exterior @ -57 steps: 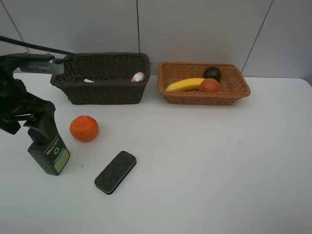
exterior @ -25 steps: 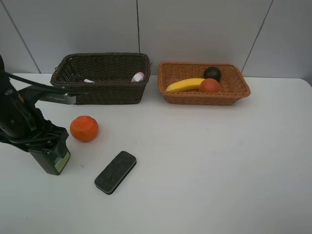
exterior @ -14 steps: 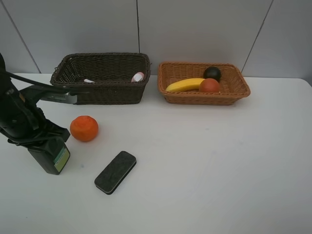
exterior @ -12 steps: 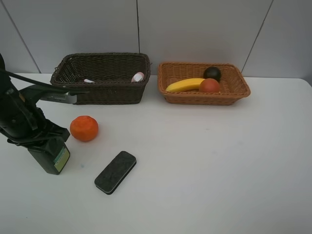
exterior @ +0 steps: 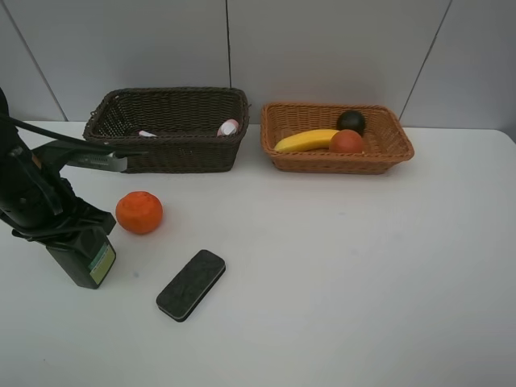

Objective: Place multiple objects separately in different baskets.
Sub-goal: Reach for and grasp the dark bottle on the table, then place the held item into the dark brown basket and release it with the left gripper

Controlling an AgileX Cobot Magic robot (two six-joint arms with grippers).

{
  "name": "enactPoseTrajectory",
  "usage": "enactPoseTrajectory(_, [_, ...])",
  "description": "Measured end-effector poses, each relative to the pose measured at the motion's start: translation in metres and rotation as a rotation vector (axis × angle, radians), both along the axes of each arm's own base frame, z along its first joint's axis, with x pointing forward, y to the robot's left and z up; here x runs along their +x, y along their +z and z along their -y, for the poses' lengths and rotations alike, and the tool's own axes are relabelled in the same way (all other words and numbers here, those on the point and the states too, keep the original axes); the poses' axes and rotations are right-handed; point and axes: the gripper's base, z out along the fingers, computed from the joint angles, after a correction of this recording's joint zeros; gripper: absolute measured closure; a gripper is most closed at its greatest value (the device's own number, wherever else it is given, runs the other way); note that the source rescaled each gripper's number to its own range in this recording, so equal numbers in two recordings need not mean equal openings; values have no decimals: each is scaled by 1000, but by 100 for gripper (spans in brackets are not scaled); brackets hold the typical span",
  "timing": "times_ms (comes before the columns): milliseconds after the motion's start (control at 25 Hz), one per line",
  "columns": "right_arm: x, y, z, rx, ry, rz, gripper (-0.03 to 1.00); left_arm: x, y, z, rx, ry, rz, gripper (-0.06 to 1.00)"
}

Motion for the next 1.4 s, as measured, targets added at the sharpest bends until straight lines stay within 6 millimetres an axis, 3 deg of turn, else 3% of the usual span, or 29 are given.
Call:
enactPoseTrajectory(240, [0, 0, 0, 0, 0, 0, -1, -4, 12, 0, -18, 8, 38, 90])
enactPoseTrajectory(400, [0, 0, 0, 0, 0, 0, -1, -10, 50, -1, -54, 10, 155, 90])
enactPoseTrajectory(560, [0, 0, 0, 0, 0, 0, -1, -6, 100, 0, -85, 2, 274, 90])
enactPoseTrajectory(800, [0, 0, 0, 0, 0, 0, -1, 19, 165, 3, -76, -24, 447, 90])
enactPoseTrajectory(960, [0, 0, 0, 0, 0, 0, -1, 50, 185, 7, -61, -34, 535, 90])
enactPoseTrajectory(1240, [0, 0, 0, 0, 0, 0, -1, 125, 174, 24, -75, -35, 643, 90])
enactPoseTrajectory(1400, [0, 0, 0, 0, 0, 0, -1, 165, 148, 34, -77, -36, 649, 90])
